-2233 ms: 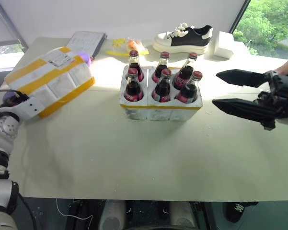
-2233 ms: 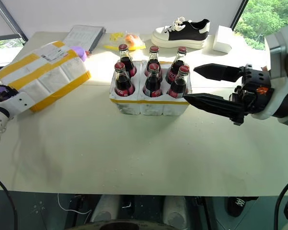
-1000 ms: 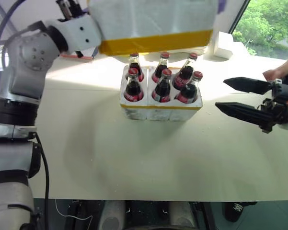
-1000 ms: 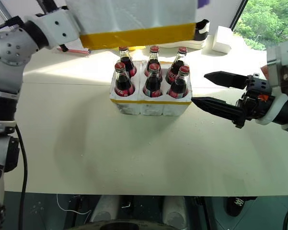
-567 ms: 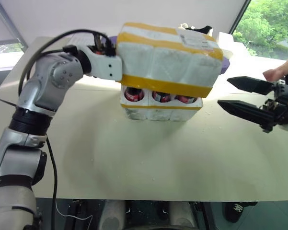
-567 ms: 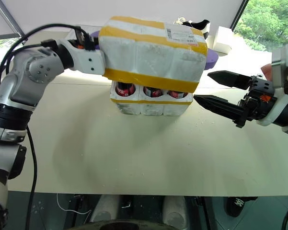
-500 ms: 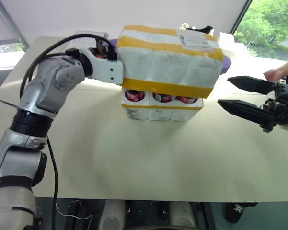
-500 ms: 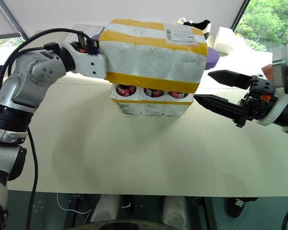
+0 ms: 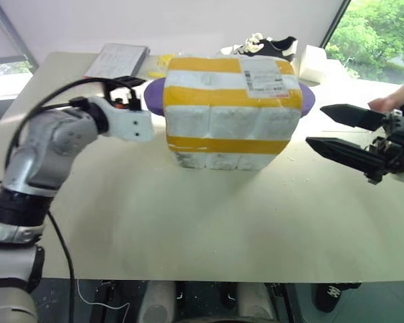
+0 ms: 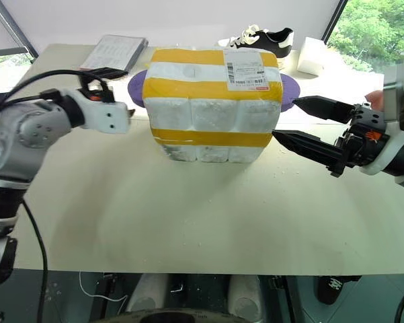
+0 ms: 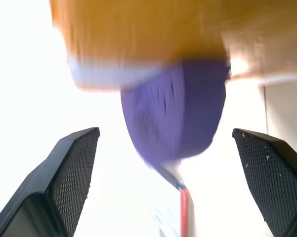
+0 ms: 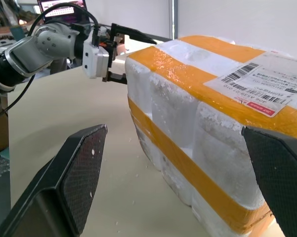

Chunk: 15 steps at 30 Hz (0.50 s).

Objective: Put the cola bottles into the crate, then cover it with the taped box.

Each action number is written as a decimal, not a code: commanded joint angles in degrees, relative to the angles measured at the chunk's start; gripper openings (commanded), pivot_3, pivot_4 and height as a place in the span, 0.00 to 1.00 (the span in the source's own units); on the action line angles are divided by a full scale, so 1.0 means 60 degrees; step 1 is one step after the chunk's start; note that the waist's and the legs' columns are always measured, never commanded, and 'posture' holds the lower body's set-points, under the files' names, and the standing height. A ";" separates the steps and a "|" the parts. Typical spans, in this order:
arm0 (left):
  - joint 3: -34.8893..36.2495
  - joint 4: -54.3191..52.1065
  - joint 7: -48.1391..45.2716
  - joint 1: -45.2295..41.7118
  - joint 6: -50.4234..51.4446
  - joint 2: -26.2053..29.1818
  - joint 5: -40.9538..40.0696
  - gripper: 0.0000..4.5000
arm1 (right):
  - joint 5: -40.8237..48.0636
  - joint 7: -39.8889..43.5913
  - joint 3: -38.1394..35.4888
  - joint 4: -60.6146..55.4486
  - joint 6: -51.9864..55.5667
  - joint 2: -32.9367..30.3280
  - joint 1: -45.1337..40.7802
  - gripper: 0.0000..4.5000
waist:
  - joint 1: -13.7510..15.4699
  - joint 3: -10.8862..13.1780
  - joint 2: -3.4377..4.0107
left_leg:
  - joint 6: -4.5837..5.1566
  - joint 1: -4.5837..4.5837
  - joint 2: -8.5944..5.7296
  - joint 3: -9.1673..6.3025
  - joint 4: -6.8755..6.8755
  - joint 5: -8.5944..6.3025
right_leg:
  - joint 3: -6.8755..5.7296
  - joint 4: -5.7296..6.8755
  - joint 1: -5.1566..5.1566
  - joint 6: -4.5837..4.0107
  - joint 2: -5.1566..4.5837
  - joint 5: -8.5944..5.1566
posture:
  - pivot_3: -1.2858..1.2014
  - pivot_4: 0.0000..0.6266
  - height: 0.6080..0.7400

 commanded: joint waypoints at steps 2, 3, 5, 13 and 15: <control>0.1250 -0.0210 -0.0403 0.0467 -0.0876 0.0711 -0.1514 0.99 | -0.0088 0.0174 -0.0154 0.0091 -0.0247 -0.0026 -0.0060 1.00 | 0.0023 0.0000 0.0003 | 0.0002 0.0001 0.0006 -0.0001 0.0000 -0.0001 | 0.0001 0.0001 0.0001 0.0000 -0.0005 0.0000 | 0.52 0.24 1.00; 0.1456 -0.0107 -0.0644 0.0592 -0.0765 0.0764 -0.1988 0.99 | -0.0131 0.0190 -0.0096 0.0120 -0.0261 -0.0020 -0.0083 1.00 | 0.0030 0.0000 0.0003 | 0.0003 0.0000 0.0006 -0.0006 0.0000 -0.0002 | -0.0001 -0.0002 0.0004 0.0000 -0.0005 0.0000 | 0.52 0.24 1.00; 0.1963 -0.0117 -0.1668 0.0888 0.0447 0.0718 -0.3704 0.99 | -0.0212 0.0255 0.0001 0.0197 -0.0289 -0.0017 -0.0117 1.00 | 0.0026 0.0000 0.0003 | 0.0008 0.0003 0.0005 -0.0009 0.0001 -0.0005 | -0.0003 -0.0004 0.0014 0.0000 -0.0008 0.0000 | 0.52 0.24 1.00; 0.3774 0.0007 -0.5556 0.0337 0.9662 0.2091 -1.1390 0.99 | -0.1212 0.1137 0.0272 0.0790 -0.0519 -0.0297 0.0098 1.00 | -0.0013 0.0003 0.0010 | -0.0013 0.0009 0.0009 -0.0017 0.0000 0.0008 | -0.0001 0.0006 0.0013 0.0015 0.0002 -0.0011 | 0.52 0.24 1.00; 0.3663 0.0608 -0.5914 -0.0266 1.0414 0.2257 -1.1866 0.99 | -0.1548 0.1409 0.0401 0.0926 -0.0580 -0.0395 0.0144 1.00 | 0.0030 0.0003 0.0010 | -0.0014 0.0010 -0.0005 -0.0019 0.0002 0.0008 | -0.0004 0.0007 0.0021 0.0017 0.0001 -0.0013 | 0.52 0.24 1.00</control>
